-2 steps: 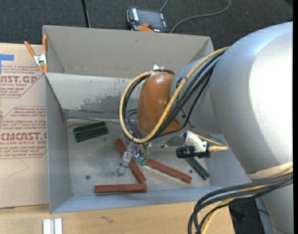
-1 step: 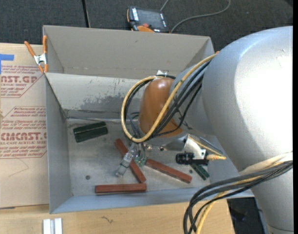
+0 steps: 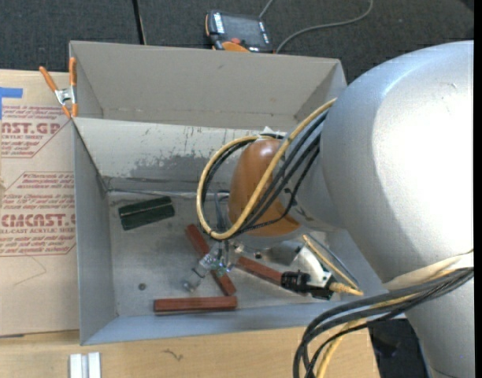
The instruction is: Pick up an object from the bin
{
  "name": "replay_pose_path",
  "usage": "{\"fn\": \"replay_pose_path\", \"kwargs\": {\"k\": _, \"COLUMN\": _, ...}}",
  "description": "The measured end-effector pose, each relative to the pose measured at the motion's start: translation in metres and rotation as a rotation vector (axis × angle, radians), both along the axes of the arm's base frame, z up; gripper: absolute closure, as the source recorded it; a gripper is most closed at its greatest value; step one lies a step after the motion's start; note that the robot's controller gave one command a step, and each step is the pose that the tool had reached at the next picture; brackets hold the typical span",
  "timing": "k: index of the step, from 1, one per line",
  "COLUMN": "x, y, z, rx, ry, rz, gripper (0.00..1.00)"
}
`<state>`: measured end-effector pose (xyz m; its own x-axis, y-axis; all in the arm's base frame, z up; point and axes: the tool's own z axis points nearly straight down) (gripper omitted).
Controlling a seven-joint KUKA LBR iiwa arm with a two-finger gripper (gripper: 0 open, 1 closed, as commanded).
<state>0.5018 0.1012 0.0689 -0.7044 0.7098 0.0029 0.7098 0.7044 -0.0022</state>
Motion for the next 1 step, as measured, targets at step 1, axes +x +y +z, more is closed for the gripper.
{"fn": "replay_pose_path", "kwargs": {"k": 1, "x": 0.0008, "y": 0.0001, "z": 0.0011, "rx": 0.001, "ry": -0.002, "rz": 0.001, "gripper": 1.00}}
